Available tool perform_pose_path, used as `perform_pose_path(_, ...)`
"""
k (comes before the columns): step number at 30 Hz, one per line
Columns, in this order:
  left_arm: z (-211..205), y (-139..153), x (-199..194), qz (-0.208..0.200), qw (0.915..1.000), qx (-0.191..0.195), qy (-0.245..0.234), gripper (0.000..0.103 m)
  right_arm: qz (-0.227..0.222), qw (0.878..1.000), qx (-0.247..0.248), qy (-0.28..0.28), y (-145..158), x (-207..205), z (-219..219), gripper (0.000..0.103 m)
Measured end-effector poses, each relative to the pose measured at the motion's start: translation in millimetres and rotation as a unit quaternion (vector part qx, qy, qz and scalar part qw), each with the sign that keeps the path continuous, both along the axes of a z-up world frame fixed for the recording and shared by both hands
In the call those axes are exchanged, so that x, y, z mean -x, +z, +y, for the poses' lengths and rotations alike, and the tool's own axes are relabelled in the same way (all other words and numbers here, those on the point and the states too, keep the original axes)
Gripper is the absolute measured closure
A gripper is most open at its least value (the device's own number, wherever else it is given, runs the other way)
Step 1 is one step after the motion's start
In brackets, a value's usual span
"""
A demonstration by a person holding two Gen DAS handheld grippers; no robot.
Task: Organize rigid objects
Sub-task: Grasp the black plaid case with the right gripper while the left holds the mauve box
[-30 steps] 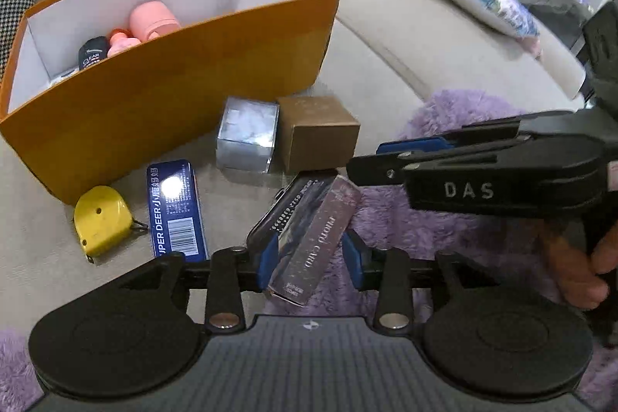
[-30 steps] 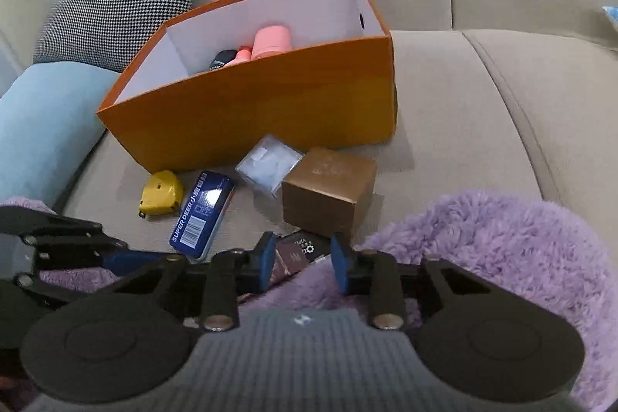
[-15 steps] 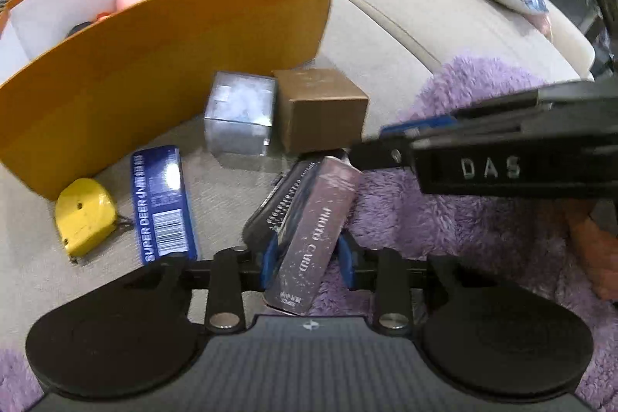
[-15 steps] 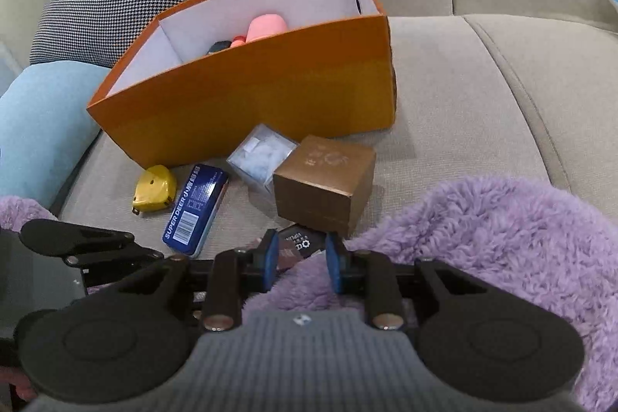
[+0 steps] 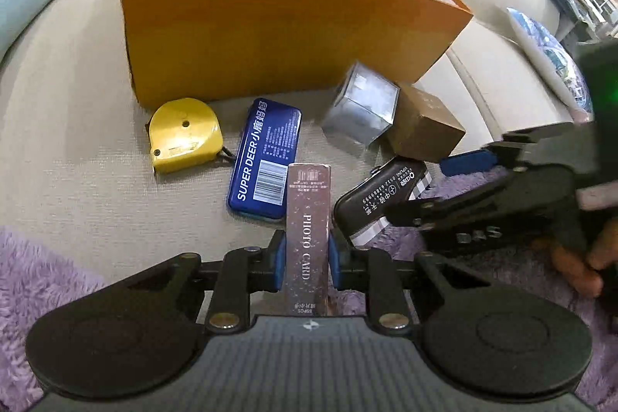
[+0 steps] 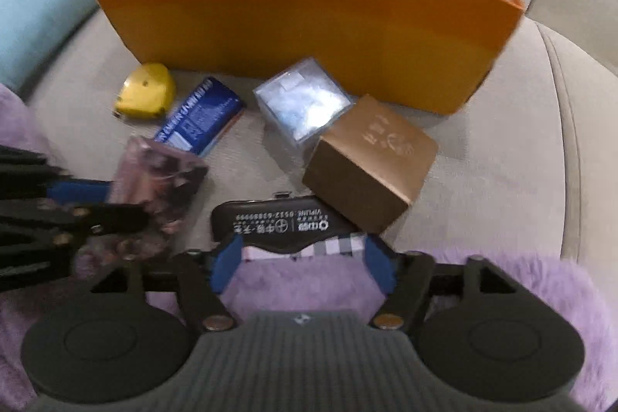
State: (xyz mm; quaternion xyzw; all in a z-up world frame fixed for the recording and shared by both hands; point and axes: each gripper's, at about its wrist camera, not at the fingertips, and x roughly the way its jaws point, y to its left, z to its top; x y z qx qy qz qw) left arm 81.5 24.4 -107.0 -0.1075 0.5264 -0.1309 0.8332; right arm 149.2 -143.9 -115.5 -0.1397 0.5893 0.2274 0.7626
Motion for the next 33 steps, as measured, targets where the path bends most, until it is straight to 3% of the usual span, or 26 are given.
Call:
perform_pose_path(3,1.6,0.1,1.4,-0.006,1.0,0.002,-0.002,0.079,0.02,0.999,0.028,0.0,-17.2,-8.0,3.3,0.02)
perform_pose_path(10,8.0,2.4,5.3,-0.008,0.9998,0.018,0.009,0.078,0.07,0.997,-0.009,-0.034,-32.1,-24.5,-6.2,0.013)
perform_pose_path(13,10.7,3.1,6.9,-0.008,0.9997,0.019,0.015,0.078,0.062,0.997,-0.018,-0.04,-28.3,-22.8,-9.9,0.02)
perform_pose_path(16,9.3,1.7,6.6,-0.004,0.9997,0.017,0.014,0.078,0.041,0.997,-0.038,-0.048,-16.1,-15.8,-15.9,0.042)
perform_pose_path(18,7.1,0.2,6.5,0.0,0.9999,0.014,0.009,0.078,0.03,0.997,-0.046,-0.053,-9.8,-13.4,-20.5,0.063)
perform_pose_path(21,3.0,-2.8,6.7,0.008,0.9999,0.009,0.003,0.078,0.006,0.997,-0.054,-0.046,-0.9,-5.9,-21.8,0.076)
perform_pose_path(27,5.0,-0.1,10.4,0.003,0.9999,-0.001,0.015,0.078,-0.026,0.992,-0.102,-0.068,26.3,5.2,-20.8,0.093)
perform_pose_path(30,7.6,1.1,12.7,0.001,0.9996,-0.008,0.026,0.078,-0.03,0.984,-0.151,-0.088,34.8,4.3,-21.4,0.096)
perform_pose_path(33,12.6,1.3,14.2,0.0,0.9991,-0.007,0.041,0.078,-0.043,0.98,-0.169,-0.1,34.7,3.4,-13.6,0.096)
